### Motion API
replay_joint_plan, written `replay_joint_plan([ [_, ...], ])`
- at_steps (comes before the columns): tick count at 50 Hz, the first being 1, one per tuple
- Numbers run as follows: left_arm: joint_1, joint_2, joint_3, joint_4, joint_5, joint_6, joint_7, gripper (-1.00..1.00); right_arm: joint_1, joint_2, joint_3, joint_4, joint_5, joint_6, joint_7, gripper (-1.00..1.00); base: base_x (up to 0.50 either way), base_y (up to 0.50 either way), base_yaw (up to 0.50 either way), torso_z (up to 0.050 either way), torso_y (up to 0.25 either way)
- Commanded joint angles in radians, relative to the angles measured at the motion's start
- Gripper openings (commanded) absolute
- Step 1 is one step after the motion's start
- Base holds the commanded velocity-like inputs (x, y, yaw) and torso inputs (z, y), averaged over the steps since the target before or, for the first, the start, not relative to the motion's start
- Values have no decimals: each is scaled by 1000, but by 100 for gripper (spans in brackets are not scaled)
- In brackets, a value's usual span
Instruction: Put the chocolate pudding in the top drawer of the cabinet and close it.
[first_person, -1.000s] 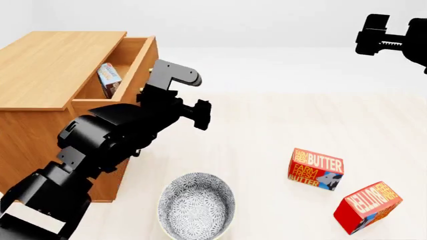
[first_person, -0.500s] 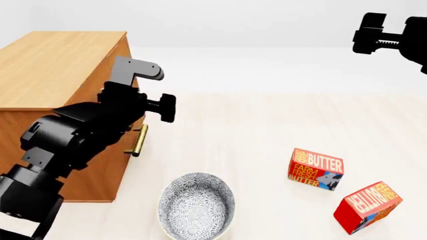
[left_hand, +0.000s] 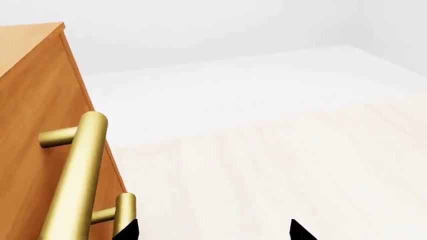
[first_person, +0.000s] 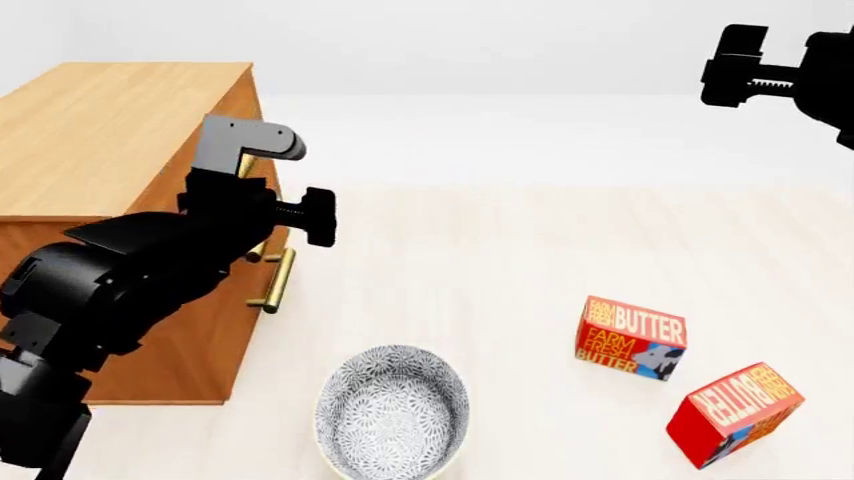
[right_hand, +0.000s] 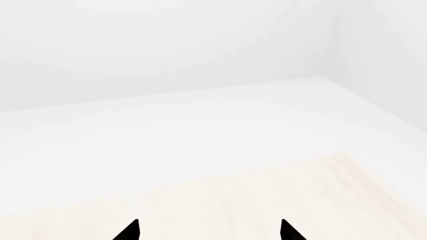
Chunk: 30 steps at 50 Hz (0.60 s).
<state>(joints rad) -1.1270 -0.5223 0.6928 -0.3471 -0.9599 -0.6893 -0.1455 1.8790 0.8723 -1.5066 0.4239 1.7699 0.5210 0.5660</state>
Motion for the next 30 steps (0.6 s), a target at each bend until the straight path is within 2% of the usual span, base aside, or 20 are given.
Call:
replay_joint_plan([
  [1, 62, -103, -28, 188, 7, -72, -63, 100, -4, 4, 5, -9, 1, -1, 4, 100, 0, 0, 0, 0, 0],
  [11, 82, -151, -70, 474, -141, -157, -130, 100, -23, 6, 11, -29, 5, -13, 7, 100, 0, 0, 0, 0, 0],
  [21, -14, -177, -136, 610, -277, -237, -192, 100, -43, 33, 15, -114, 1, -26, 10, 100, 0, 0, 0, 0, 0],
  [30, -100, -234, -208, 691, -396, -288, -235, 100, -47, 120, 29, -304, 7, -28, 31, 100, 0, 0, 0, 0, 0],
])
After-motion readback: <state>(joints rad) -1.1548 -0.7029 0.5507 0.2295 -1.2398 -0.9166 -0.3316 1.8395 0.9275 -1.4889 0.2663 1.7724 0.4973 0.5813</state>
